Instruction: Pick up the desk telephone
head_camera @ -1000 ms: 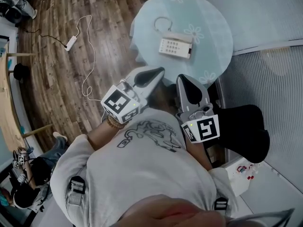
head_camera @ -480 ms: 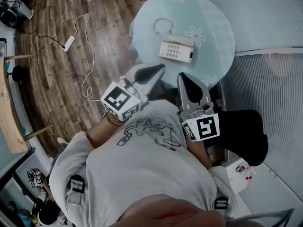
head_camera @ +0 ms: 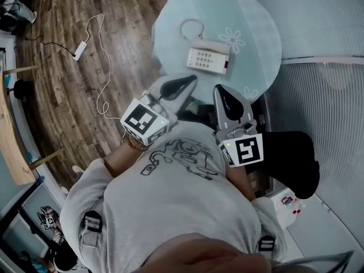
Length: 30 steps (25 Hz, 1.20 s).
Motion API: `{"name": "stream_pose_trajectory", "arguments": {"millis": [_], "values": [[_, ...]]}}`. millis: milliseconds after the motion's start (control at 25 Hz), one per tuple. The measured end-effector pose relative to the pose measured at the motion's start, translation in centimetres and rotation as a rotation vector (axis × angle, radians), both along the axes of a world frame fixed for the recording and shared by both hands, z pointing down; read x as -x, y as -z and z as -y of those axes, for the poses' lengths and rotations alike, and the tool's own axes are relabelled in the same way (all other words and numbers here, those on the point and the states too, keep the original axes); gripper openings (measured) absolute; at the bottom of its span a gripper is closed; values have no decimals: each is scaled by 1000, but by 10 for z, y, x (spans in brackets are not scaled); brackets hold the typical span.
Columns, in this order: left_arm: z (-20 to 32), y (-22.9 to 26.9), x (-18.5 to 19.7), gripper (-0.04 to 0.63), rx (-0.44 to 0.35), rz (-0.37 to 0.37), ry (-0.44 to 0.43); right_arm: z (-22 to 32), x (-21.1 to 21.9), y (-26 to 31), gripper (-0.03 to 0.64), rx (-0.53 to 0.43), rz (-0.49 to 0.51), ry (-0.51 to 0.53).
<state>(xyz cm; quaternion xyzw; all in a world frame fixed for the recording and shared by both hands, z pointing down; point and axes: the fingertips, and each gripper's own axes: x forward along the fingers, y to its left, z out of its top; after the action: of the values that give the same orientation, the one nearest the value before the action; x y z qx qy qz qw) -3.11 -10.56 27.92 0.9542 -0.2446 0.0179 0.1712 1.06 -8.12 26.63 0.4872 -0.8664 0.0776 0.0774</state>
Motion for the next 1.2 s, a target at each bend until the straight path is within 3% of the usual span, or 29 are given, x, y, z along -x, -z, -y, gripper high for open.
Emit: {"name": "stream_pose_trajectory", "arguments": {"millis": [400, 560, 960, 1200], "values": [[25, -34, -26, 35, 96, 8, -20, 27, -31, -35, 31, 75, -2, -7], [37, -63, -35, 89, 135, 40, -24, 38, -40, -59, 65, 116, -8, -1], [68, -145, -52, 114, 226, 107, -1, 66, -74, -134, 141, 211, -20, -23], [92, -208, -60, 176, 311, 145, 27, 90, -94, -191, 205, 276, -42, -41]]}}
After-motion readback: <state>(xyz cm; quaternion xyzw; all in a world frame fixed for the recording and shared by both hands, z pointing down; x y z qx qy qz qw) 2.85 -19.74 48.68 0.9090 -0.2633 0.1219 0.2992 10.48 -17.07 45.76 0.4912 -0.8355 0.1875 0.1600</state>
